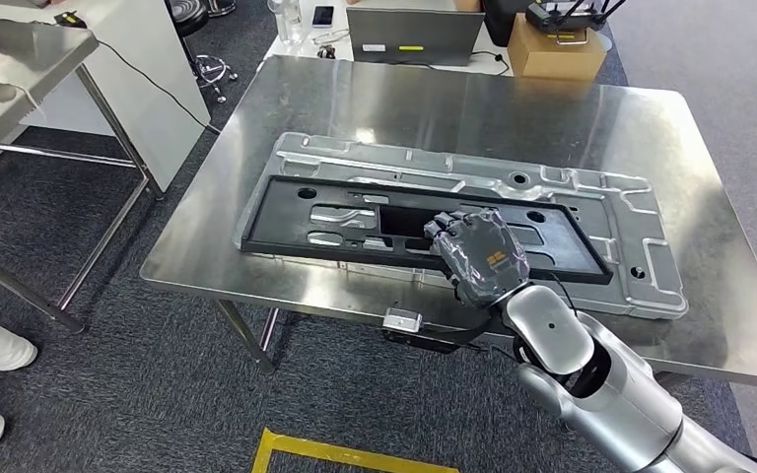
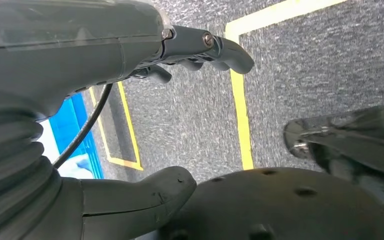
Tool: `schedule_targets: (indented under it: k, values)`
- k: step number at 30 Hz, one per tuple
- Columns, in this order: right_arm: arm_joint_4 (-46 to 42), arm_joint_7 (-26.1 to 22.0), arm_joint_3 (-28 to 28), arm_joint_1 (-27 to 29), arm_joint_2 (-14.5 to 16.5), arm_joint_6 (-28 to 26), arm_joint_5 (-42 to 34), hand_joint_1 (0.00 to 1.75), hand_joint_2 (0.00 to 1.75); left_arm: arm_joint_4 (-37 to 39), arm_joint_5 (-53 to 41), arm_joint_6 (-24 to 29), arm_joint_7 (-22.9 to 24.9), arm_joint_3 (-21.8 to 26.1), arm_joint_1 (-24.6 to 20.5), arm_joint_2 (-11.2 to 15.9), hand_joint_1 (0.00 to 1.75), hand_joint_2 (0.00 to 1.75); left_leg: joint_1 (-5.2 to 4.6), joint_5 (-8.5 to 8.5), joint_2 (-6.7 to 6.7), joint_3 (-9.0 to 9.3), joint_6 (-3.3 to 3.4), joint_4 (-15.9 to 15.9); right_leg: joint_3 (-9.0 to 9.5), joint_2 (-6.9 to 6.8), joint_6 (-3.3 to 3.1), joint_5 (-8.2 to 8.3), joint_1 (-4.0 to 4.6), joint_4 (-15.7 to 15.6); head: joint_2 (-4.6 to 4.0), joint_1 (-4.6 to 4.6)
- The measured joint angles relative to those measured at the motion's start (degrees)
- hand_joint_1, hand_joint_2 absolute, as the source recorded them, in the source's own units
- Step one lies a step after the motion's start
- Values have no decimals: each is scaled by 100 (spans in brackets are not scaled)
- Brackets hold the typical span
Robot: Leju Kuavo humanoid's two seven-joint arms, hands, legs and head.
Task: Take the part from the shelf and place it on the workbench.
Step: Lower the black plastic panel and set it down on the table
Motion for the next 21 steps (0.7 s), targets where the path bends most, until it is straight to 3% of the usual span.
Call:
schedule_targets:
  k: [2,4,5,8,10,11,13,14,15,16,18,19,21]
  values:
    - [3,0,0,21,0,-1,0,169,175,1,-1,1,1,-1,15,12,0,175,53,538,11,135,-70,-589,99,9,67,-116,-43,48,0,0]
    - [5,7,-1,21,-2,-1,4,169,175,5,-1,0,1,-2,28,15,0,175,64,862,17,381,-90,-1230,151,22,165,-236,-52,116,0,-3]
    - [7,14,-2,23,-8,-2,13,169,175,7,3,1,2,-2,29,14,0,175,57,882,16,446,-59,-1385,155,26,206,-276,-44,137,0,-2]
    - [10,42,-8,54,-51,-13,114,169,175,12,34,-1,4,-3,22,13,0,175,37,790,3,487,109,-1439,174,24,290,-329,-44,124,0,4]
    - [6,61,-39,75,-119,-25,209,169,175,15,59,-6,11,-5,22,12,0,175,50,759,-1,539,208,-1466,83,19,332,-459,-53,358,0,11]
    - [3,70,-67,90,-164,-32,239,169,175,16,68,-8,17,-7,22,12,0,175,54,738,-2,569,249,-1476,-75,18,343,-579,-53,653,0,14]
    - [-1,81,-128,154,-256,-45,277,169,175,17,94,-13,31,-16,23,12,0,175,36,678,-4,621,304,-1477,-579,17,346,-815,-42,1438,0,15]
    - [-6,83,-151,207,-308,-49,285,169,175,18,105,-17,34,-26,24,12,0,175,20,642,-9,661,317,-1476,-802,17,340,-830,-38,1714,0,14]
    - [-21,82,-172,267,-369,-52,291,169,175,19,114,-21,37,-36,25,12,0,175,3,599,-17,714,325,-1476,-937,17,324,-732,-33,1801,0,14]
    - [-53,81,-196,332,-443,-56,292,169,175,19,127,-26,38,-44,26,11,0,175,-14,551,-27,784,328,-1476,-957,17,293,-512,-21,1660,0,14]
    - [-174,80,-270,457,-632,-80,291,169,175,20,154,-35,39,-54,37,6,0,175,-43,446,-47,930,322,-1484,-745,15,186,32,26,956,0,13]
    - [-247,80,-321,514,-733,-101,290,169,175,22,167,-40,40,-57,37,3,0,175,-54,401,-60,983,307,-1488,-625,11,128,199,58,639,0,13]
    - [-389,80,-426,613,-921,-134,285,169,175,28,189,-48,47,-72,34,-1,0,175,-52,346,-66,1019,257,-1508,-505,4,51,218,108,366,0,16]
